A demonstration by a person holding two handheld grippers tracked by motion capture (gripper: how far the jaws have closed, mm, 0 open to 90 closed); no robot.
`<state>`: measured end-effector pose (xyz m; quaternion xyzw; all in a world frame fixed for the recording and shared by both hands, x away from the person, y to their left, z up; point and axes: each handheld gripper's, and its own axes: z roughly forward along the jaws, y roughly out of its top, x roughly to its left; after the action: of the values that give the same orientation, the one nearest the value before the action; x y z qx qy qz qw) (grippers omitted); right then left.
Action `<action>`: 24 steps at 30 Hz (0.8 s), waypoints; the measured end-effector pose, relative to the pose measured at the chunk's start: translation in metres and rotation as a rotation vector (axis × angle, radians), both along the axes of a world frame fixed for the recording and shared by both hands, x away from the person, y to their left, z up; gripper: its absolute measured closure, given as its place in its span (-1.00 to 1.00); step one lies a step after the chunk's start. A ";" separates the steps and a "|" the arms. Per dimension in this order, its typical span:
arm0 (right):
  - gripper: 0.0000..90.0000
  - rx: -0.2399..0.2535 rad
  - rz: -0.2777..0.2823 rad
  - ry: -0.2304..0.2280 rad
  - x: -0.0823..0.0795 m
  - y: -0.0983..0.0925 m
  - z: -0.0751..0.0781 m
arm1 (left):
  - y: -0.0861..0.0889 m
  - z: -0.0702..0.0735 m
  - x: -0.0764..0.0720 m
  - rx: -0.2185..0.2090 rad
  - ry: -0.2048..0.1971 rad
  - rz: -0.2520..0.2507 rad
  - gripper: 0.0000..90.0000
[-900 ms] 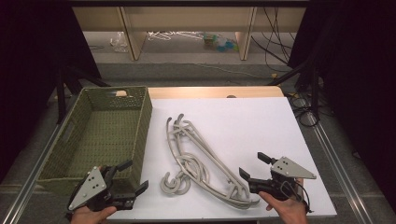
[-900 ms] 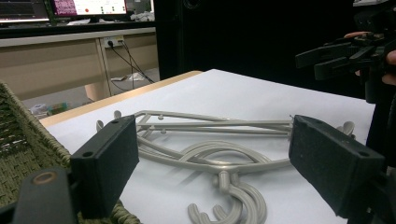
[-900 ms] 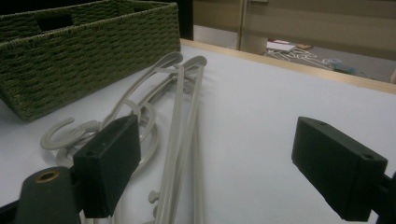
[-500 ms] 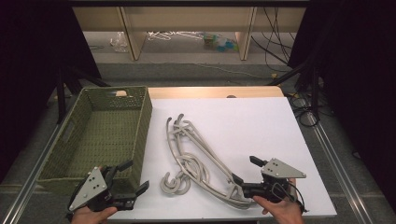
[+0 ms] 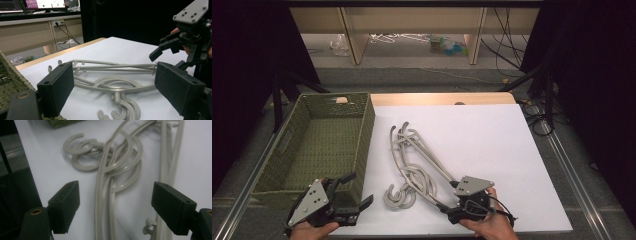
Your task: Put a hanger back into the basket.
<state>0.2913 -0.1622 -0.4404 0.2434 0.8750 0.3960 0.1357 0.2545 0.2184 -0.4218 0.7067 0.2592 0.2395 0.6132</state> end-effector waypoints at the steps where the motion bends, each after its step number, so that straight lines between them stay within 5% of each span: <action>1: -0.44 -0.017 0.005 0.004 0.000 0.003 -0.002 | 0.000 0.000 0.000 0.002 0.000 -0.002 -0.65; 8: -0.24 -0.136 0.086 0.012 0.010 0.032 -0.013 | -0.002 0.000 0.000 0.007 -0.001 -0.015 -0.65; 11: -0.15 -0.193 0.081 0.066 0.013 0.041 -0.017 | -0.003 0.000 0.000 0.003 0.003 -0.013 -0.65; 24: 0.13 -0.334 0.055 0.096 0.021 0.062 -0.022 | -0.005 0.001 0.001 0.010 -0.001 -0.021 -0.65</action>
<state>0.3125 -0.1002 -0.4623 0.2122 0.9404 0.2364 0.1217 0.2556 0.2131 -0.4210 0.7123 0.2503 0.2350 0.6122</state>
